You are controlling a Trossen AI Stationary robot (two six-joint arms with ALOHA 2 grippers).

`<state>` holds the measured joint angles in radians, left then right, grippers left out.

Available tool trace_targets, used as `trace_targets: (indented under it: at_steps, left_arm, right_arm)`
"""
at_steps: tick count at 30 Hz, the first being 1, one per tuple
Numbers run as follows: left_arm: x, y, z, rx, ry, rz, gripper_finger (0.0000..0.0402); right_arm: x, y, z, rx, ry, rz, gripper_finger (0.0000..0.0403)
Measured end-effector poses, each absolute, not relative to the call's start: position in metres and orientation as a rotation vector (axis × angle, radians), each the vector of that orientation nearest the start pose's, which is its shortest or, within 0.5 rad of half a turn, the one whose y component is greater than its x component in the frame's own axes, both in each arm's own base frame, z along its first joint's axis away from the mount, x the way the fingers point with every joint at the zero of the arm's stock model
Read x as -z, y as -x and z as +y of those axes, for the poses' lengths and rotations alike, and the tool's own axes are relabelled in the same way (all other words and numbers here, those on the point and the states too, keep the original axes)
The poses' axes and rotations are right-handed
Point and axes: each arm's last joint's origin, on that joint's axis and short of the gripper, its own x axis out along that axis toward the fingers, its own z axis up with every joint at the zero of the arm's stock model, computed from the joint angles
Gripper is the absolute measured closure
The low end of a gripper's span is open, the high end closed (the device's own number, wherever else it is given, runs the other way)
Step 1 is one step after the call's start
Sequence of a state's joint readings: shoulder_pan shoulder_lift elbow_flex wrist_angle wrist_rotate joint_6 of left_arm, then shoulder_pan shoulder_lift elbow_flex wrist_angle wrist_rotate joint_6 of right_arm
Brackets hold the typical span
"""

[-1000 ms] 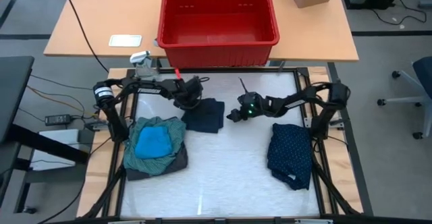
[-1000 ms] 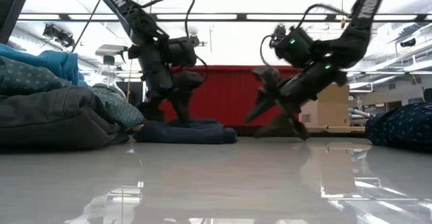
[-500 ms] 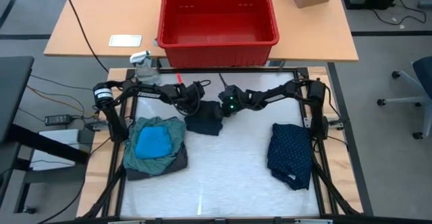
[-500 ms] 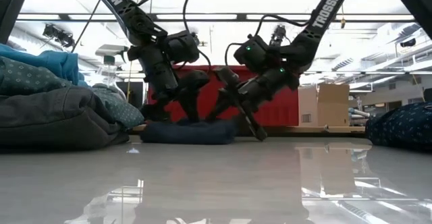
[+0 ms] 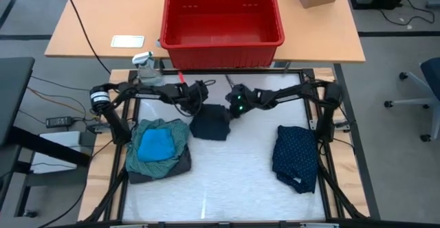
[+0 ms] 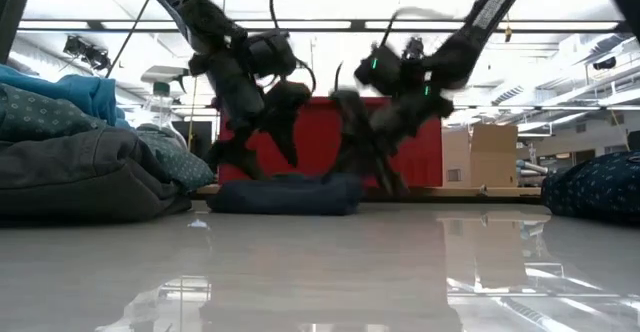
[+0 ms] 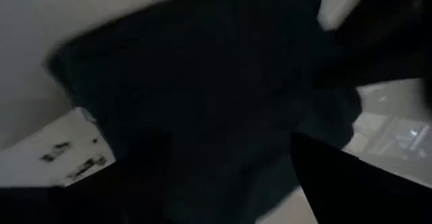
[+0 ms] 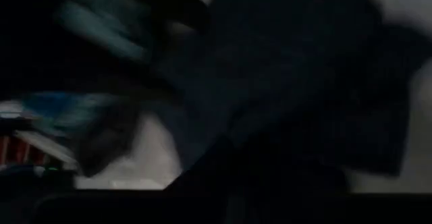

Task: Fold laundry
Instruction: Fold the dark blue shorts

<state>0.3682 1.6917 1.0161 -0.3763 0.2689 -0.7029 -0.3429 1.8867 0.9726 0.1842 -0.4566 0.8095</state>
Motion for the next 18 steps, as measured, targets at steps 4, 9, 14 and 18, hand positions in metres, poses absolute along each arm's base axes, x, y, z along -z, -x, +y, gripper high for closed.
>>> trace_targets:
  at_steps: [4, 9, 14, 18]
  left_arm:
    - [-0.194, -0.299, 0.114, -0.448, 0.932, 0.956, 0.0102]
    - [-0.204, -0.278, 0.109, -0.439, 0.906, 1.080, 0.0102]
    - [-0.201, -0.275, 0.109, -0.443, 0.883, 1.134, 0.0102]
    - [-0.190, -0.282, 0.115, -0.453, 0.851, 1.123, 0.0102]
  right_arm:
    - [-0.169, -0.338, -0.119, 0.226, -0.979, 0.660, 0.0303]
    - [-0.187, -0.308, -0.111, 0.301, -0.945, 0.839, 0.0247]
    - [-0.179, -0.288, -0.085, 0.389, -0.942, 0.977, 0.0189]
    - [-0.161, -0.288, -0.075, 0.440, -1.054, 0.929, 0.0142]
